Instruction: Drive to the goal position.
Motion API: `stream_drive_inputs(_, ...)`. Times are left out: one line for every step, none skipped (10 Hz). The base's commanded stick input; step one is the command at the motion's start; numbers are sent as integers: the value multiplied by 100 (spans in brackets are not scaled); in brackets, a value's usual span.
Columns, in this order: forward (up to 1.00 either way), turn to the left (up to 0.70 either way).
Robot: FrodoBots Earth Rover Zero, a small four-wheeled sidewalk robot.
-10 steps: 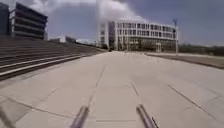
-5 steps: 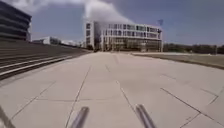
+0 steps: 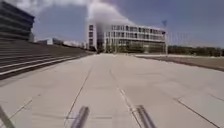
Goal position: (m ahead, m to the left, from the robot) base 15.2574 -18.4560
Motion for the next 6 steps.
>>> stream_drive_inputs(70, 0)
stream_drive_inputs(70, 0)
stream_drive_inputs(70, 0)
stream_drive_inputs(70, 0)
stream_drive_inputs(70, 0)
stream_drive_inputs(70, 0)
